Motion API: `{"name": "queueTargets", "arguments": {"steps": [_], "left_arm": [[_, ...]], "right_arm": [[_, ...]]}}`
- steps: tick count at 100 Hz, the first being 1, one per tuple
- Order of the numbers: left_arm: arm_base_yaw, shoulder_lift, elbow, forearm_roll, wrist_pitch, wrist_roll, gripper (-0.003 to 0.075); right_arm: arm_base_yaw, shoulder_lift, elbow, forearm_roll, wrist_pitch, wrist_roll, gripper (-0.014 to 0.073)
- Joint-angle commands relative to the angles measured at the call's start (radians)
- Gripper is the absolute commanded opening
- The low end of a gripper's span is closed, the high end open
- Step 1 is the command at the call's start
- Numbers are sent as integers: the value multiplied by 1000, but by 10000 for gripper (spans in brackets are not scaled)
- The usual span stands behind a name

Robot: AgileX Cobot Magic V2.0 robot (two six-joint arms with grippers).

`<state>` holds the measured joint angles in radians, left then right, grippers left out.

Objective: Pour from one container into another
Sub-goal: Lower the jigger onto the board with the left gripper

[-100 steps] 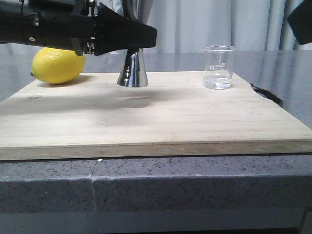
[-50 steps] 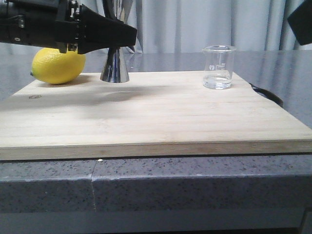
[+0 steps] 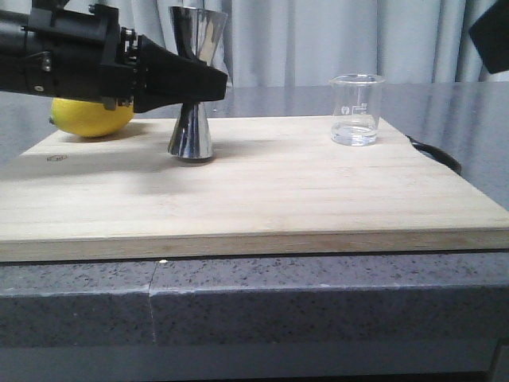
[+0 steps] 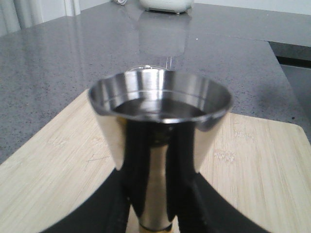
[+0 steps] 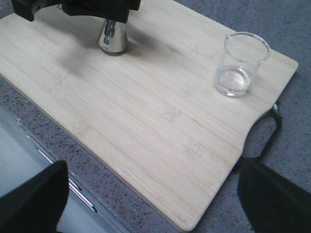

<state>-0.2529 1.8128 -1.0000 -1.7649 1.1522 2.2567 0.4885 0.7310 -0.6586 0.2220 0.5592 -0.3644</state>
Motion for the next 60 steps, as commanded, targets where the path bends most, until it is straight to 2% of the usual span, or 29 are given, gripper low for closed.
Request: {"name": "queueTargets", "arguments": {"steps": [1, 60], "left_arm": [[3, -31, -28, -98, 104, -2, 145], [3, -26, -28, -53, 104, -2, 152]], "right_arm": [[-5, -6, -22, -3, -70, -10, 638], [-5, -6, -22, -6, -70, -10, 638]]}}
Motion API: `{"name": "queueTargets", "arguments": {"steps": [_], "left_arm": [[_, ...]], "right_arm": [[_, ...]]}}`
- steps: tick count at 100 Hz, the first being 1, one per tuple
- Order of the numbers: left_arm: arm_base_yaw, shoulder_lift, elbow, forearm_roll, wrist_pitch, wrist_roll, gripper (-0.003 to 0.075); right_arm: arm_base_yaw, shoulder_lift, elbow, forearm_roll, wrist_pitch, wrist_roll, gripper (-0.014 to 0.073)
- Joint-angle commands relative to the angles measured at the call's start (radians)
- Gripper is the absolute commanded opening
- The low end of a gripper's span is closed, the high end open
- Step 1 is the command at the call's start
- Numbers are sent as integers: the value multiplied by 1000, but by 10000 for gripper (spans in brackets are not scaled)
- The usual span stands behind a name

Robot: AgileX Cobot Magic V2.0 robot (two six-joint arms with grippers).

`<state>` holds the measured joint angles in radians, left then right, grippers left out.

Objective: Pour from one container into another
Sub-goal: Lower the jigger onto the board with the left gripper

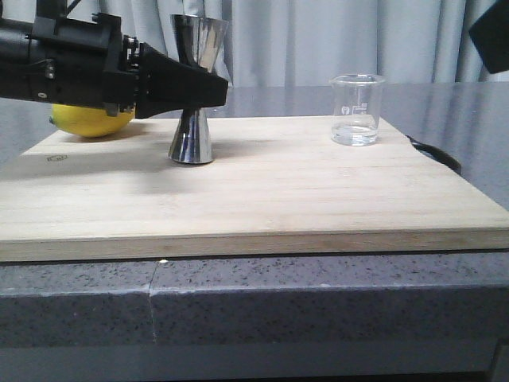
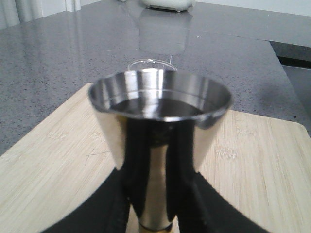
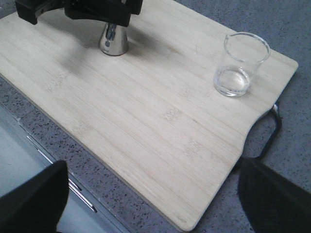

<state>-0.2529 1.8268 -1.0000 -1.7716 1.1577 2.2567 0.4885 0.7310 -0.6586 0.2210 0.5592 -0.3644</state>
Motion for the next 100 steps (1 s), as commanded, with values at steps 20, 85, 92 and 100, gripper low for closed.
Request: {"name": "queueTargets", "arguments": {"steps": [20, 85, 92, 100], "left_arm": [[3, -40, -28, -45, 98, -2, 162], [3, -40, -28, -43, 98, -2, 164], [3, -40, -28, -43, 98, -2, 183], [3, -40, -28, -43, 98, -2, 221]], "right_arm": [[-5, -6, -22, -5, -70, -10, 638], [-5, -6, -22, -5, -70, -10, 638], [-5, -6, -22, -5, -70, -10, 638], [-5, -6, -22, -5, -70, -10, 638]]}}
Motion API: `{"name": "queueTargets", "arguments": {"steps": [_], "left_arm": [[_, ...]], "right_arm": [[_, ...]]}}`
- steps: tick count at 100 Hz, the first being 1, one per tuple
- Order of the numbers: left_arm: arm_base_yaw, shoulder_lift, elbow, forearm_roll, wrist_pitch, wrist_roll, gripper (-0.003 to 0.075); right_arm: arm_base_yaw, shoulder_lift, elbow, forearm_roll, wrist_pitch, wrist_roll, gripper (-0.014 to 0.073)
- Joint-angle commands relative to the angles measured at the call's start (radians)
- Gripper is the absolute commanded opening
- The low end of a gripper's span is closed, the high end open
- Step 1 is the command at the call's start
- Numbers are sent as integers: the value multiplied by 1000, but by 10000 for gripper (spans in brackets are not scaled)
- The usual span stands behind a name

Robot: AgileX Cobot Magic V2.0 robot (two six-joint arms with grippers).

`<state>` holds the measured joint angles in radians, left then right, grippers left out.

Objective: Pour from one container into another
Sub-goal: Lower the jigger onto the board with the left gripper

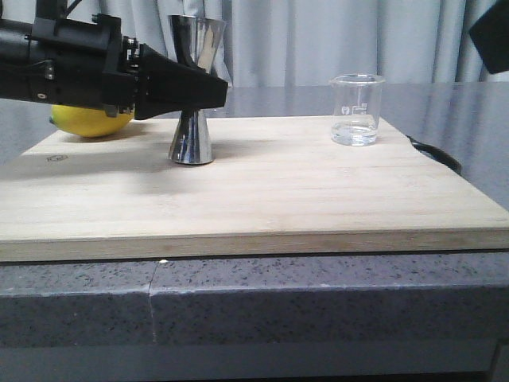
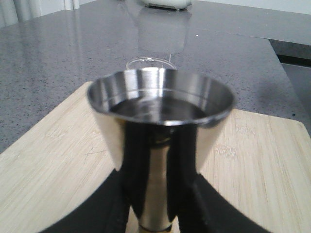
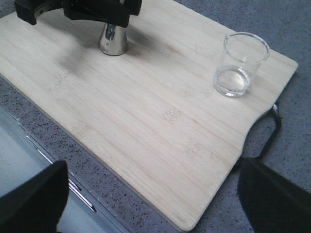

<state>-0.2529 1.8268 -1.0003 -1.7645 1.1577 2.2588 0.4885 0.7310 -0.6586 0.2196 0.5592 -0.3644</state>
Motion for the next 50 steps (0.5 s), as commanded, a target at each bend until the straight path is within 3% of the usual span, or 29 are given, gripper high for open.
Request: {"name": "queueTargets", "arguments": {"steps": [1, 27, 50], "left_arm": [[3, -40, -27, -50, 98, -4, 223], [3, -40, -27, -49, 98, -4, 251], [3, -40, -27, -44, 91, -13, 437]], "right_arm": [[-5, -6, -22, -3, -70, -10, 638], [-5, -6, -22, -3, -70, -10, 638], [-5, -6, -22, -5, -70, -10, 638]]}}
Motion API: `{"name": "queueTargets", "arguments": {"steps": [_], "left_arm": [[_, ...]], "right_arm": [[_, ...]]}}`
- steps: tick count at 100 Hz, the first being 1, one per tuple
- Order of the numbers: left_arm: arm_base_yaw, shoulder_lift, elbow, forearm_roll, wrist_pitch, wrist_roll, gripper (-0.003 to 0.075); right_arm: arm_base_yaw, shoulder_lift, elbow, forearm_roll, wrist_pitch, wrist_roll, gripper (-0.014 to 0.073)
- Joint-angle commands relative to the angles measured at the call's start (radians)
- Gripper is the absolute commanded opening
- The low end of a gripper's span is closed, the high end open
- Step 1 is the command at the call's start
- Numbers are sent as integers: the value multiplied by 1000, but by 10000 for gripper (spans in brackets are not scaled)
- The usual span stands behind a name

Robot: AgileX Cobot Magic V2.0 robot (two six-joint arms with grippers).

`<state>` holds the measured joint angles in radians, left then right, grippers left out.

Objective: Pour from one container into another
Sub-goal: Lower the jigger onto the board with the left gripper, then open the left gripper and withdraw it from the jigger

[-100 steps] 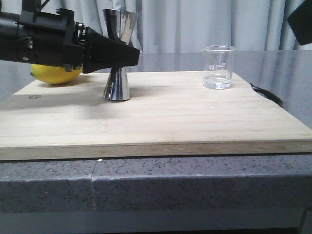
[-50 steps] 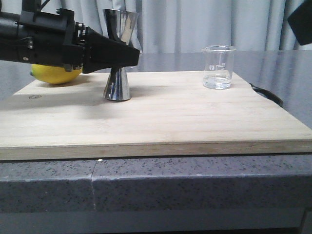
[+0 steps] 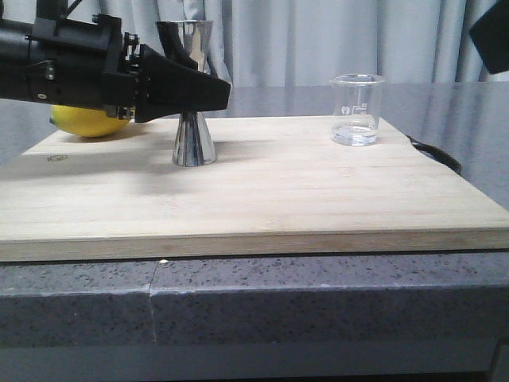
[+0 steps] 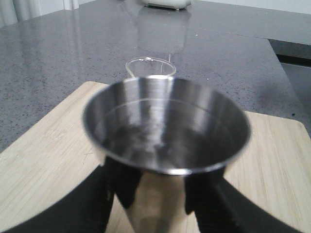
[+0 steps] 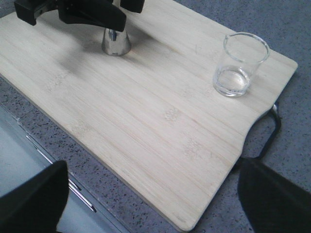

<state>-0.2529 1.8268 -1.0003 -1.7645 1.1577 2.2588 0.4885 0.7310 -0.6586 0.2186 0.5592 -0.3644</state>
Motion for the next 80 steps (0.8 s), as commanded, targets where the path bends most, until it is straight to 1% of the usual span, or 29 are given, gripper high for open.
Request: {"name": "queueTargets", "arguments": {"steps": [1, 6, 19, 30, 43, 57, 64, 80], "left_arm": [[3, -40, -27, -45, 91, -16, 440], [3, -45, -27, -28, 77, -23, 457], [3, -87, -27, 48, -10, -87, 458], [3, -151, -27, 127, -116, -167, 458], [3, -240, -27, 271, -225, -285, 458], [3, -346, -29, 489, -302, -503, 458], [3, -407, -29, 610, -324, -636, 458], [3, -554, -29, 919, -336, -980, 458]], "right_arm": [[-5, -6, -22, -4, -70, -10, 638], [-5, -6, -22, -4, -70, -10, 638], [-5, -6, -22, -4, -70, -10, 638], [-5, -6, -22, -4, -70, -10, 638], [-5, -6, -22, -11, -70, -10, 638], [-5, -6, -31, -11, -66, -5, 638], [-11, -6, -41, -11, -64, 12, 638], [-76, -6, -52, -15, -49, 89, 638]]}}
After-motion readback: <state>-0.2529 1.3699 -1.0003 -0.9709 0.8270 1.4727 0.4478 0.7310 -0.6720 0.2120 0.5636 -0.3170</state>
